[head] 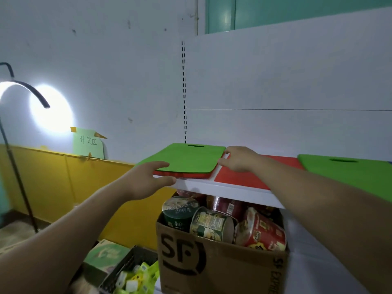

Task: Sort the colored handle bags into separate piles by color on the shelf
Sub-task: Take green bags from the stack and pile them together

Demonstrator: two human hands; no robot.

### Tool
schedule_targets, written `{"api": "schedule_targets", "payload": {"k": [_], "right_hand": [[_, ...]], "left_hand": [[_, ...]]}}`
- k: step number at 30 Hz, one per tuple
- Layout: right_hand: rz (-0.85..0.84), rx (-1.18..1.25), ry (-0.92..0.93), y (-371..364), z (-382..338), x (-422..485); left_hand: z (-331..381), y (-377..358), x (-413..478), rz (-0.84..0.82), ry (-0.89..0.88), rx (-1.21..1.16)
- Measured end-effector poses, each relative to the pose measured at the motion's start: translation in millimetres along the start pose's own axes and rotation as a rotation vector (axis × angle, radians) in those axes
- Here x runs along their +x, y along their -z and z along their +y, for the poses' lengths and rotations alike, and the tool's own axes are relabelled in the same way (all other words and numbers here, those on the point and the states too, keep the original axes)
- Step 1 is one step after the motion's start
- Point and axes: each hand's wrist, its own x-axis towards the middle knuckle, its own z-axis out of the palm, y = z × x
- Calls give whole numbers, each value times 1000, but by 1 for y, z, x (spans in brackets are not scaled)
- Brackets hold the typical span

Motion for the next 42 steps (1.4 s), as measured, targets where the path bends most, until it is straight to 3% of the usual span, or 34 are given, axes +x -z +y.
{"api": "schedule_targets", "payload": {"k": [14, 29, 35, 42], "right_hand": [[-36, -40, -128, -35, -8, 142], [-73, -142, -341, -55, 0, 195], [92, -150, -362, -54, -13, 186], [574, 63, -358, -35, -40, 161]], "left_hand": [[-78, 10, 128, -35, 40, 2], [-123, -6, 220, -323, 41, 24], [-126, -5, 225, -349, -17, -61], [-136, -2, 226, -253, -92, -217]]}}
